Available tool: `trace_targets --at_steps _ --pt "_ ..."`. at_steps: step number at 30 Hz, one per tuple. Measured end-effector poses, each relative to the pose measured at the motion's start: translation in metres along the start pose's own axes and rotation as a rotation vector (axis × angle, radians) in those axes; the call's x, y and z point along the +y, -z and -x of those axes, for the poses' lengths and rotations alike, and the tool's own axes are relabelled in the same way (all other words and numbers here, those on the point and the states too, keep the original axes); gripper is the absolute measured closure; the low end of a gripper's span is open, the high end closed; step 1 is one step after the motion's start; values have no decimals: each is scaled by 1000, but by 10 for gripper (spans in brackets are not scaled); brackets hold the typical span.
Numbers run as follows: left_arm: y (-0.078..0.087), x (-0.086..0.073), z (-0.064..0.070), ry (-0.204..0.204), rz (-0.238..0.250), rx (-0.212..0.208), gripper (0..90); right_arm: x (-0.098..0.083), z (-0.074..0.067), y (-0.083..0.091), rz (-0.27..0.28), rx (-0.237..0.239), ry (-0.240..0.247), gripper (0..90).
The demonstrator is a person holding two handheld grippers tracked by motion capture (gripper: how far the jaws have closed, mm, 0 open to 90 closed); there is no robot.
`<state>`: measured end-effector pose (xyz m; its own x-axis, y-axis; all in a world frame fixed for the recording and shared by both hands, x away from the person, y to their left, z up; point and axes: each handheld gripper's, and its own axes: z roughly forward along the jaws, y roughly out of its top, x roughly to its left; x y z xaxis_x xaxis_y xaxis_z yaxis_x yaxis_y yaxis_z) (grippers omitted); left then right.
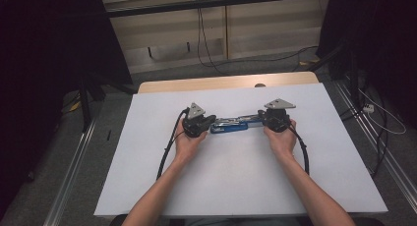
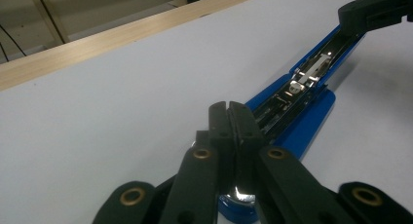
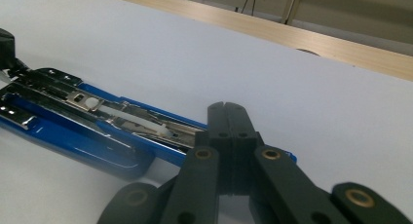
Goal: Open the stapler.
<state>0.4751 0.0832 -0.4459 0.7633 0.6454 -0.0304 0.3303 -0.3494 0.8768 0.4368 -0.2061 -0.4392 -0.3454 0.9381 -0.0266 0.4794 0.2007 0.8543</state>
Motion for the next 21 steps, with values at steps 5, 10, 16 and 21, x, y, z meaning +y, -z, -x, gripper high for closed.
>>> trace_targets --at_steps 5,10,16,21 --pt "1 2 2 -5 -5 -2 847 1 0 1 1 16 12 900" --pt "4 4 3 -4 -1 14 812 2 0 3 9 53 23 842" --pt "10 8 3 25 26 -5 621 2 2 8 24 83 20 756" --pt "15 8 3 33 23 10 436 -1 4 9 16 80 17 580"
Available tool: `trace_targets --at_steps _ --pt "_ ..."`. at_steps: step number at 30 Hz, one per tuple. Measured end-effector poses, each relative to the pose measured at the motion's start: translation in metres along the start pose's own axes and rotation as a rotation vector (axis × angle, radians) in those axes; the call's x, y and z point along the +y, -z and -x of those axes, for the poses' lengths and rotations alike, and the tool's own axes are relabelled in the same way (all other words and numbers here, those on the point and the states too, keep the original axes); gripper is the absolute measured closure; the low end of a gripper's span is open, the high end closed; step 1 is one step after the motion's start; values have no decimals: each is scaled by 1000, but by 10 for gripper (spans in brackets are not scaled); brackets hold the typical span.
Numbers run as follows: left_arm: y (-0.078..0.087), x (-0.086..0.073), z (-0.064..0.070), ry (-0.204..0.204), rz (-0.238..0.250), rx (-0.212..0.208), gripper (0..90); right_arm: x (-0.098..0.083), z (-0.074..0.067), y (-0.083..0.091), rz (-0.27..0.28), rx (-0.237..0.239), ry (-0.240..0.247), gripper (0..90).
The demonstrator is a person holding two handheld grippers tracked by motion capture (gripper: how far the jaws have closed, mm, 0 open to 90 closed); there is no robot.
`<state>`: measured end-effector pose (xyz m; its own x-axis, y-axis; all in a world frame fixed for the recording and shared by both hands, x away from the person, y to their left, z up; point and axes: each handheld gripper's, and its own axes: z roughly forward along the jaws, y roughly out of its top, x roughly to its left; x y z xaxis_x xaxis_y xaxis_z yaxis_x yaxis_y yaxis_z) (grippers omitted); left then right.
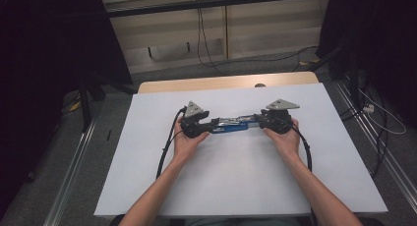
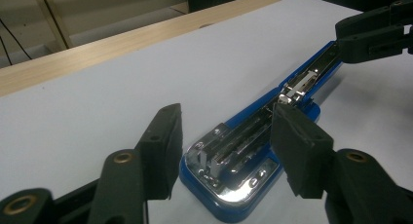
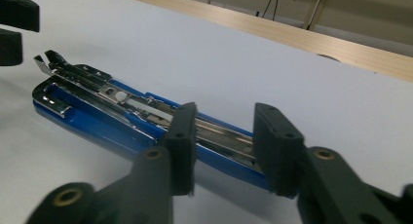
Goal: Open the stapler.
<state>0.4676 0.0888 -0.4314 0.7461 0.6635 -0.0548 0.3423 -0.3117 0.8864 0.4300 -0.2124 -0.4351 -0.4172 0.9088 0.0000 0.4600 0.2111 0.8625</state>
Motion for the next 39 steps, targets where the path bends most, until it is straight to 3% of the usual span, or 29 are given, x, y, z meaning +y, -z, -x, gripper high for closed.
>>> trace_targets --at_steps 4,7,10,14,19,26,28,33,39 --pt "4 2 -1 11 -13 24 270 -1 1 2 2 14 -10 434" --pt "8 2 0 -13 -29 52 181 -1 2 4 -8 24 -23 373" --pt "12 -2 2 -38 -9 76 151 -3 3 7 -7 40 -30 321" --pt "16 -5 2 -9 -11 59 77 -6 5 14 15 29 -33 238" --pt "23 -9 3 -6 1 36 60 -10 8 22 47 34 -53 197" --pt "37 -10 3 -18 10 24 47 -13 5 36 68 52 -42 145" --pt "41 -10 2 -38 -2 49 47 -13 6 39 79 53 -40 137" --pt "50 -16 3 -39 3 71 48 -17 9 46 87 46 -58 114" --pt "62 -22 7 -16 8 58 54 -17 8 54 99 43 -51 110"
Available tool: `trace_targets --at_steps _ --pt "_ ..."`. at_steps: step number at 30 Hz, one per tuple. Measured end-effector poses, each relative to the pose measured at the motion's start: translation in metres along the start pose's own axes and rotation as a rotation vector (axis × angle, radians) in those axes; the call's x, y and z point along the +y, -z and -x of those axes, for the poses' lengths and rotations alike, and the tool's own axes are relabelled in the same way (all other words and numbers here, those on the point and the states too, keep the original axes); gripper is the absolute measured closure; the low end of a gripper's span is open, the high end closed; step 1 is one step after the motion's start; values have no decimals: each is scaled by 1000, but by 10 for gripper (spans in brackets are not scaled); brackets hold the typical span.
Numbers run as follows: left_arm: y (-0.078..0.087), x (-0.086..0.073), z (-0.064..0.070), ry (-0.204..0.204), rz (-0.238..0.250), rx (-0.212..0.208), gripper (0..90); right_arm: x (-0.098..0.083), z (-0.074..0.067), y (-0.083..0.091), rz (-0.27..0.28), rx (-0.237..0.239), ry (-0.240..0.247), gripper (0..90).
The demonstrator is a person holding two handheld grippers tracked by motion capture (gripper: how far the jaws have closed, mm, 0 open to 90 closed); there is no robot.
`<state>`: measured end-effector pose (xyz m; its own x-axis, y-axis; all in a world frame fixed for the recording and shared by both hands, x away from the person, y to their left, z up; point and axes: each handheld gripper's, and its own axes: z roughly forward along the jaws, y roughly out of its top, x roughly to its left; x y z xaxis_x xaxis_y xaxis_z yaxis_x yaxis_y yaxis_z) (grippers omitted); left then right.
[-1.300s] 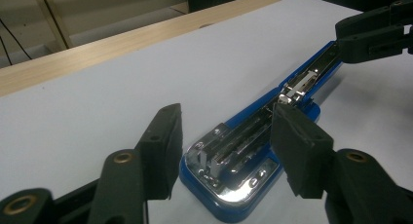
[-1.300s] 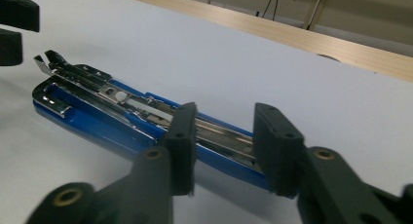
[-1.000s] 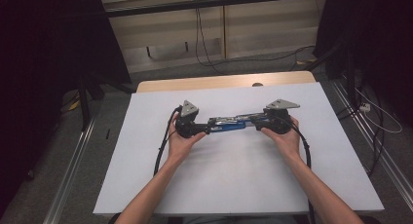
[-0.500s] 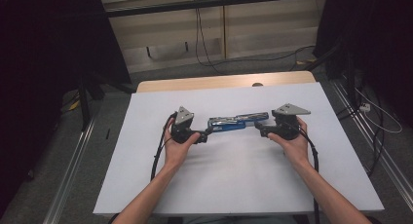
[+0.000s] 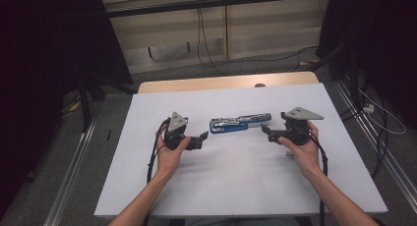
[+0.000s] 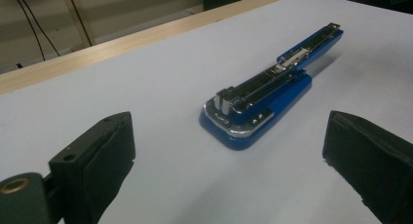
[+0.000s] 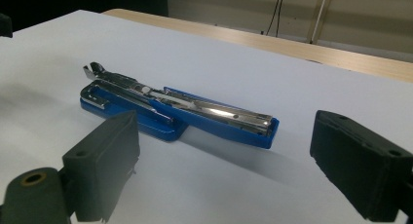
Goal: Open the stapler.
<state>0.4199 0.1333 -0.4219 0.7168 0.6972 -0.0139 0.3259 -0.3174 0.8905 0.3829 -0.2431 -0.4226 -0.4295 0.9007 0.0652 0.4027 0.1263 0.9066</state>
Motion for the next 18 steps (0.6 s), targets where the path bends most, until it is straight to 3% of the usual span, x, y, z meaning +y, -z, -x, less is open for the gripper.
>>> trace_targets --at_steps 4,9,14,18 --pt "8 -4 2 -15 -1 -4 53 -3 1 3 -35 13 -16 109" --pt "19 -6 8 -6 34 3 45 -6 -1 9 -36 2 5 108" --pt "30 -16 12 -12 21 -3 41 -12 1 17 -34 2 7 112" --pt "42 -23 12 15 25 17 40 -15 4 22 -40 -2 -14 119"
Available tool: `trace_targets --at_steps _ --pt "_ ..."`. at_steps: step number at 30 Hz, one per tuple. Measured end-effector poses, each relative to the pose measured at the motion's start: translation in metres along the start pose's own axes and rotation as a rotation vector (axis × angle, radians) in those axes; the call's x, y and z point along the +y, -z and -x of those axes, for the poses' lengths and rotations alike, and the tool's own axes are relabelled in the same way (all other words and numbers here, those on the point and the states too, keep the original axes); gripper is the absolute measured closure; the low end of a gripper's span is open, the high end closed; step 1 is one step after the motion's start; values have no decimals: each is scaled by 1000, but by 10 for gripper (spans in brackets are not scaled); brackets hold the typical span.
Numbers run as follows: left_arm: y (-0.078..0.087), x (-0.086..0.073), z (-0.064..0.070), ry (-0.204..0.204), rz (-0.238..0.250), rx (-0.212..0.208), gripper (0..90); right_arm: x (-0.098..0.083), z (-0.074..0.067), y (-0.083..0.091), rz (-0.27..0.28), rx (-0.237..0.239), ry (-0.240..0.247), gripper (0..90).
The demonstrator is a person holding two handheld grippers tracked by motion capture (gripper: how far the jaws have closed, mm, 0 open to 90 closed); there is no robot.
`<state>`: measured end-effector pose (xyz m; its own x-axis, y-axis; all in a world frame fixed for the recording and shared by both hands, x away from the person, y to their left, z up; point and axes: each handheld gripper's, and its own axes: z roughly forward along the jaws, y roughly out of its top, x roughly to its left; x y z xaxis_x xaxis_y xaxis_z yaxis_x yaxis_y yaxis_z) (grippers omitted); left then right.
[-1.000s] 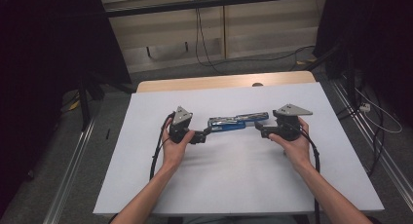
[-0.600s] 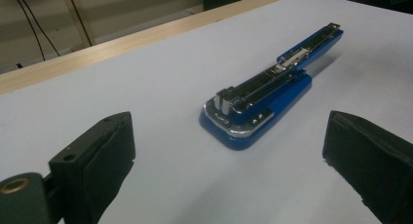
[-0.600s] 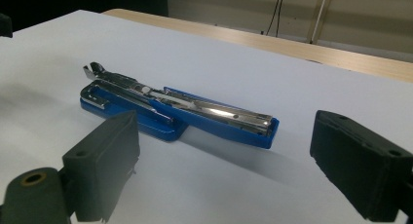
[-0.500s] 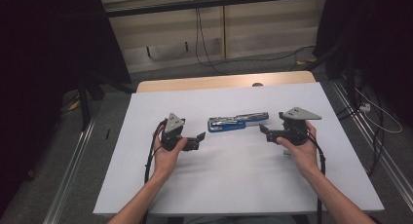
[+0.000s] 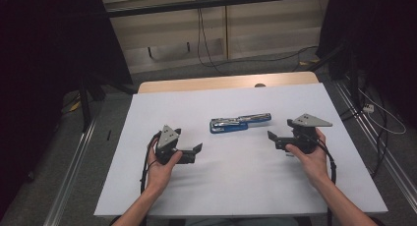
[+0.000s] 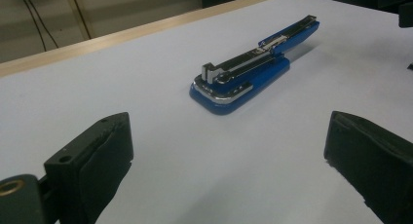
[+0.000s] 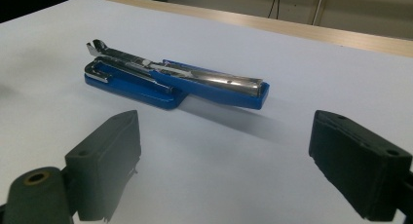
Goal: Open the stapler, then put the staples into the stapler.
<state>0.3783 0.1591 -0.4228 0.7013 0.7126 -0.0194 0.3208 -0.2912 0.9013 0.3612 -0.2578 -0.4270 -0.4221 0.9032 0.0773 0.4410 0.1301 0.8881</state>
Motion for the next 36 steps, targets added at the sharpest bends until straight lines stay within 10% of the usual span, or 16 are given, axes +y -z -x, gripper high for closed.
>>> trace_targets --at_steps 6,23,36 --pt "20 -8 2 -7 19 30 32 -4 -3 10 -29 -55 73 112" --pt "53 -23 9 16 3 42 33 -5 2 21 -39 9 21 73" --pt "47 -23 11 36 10 -10 34 4 19 16 -168 80 -24 87"
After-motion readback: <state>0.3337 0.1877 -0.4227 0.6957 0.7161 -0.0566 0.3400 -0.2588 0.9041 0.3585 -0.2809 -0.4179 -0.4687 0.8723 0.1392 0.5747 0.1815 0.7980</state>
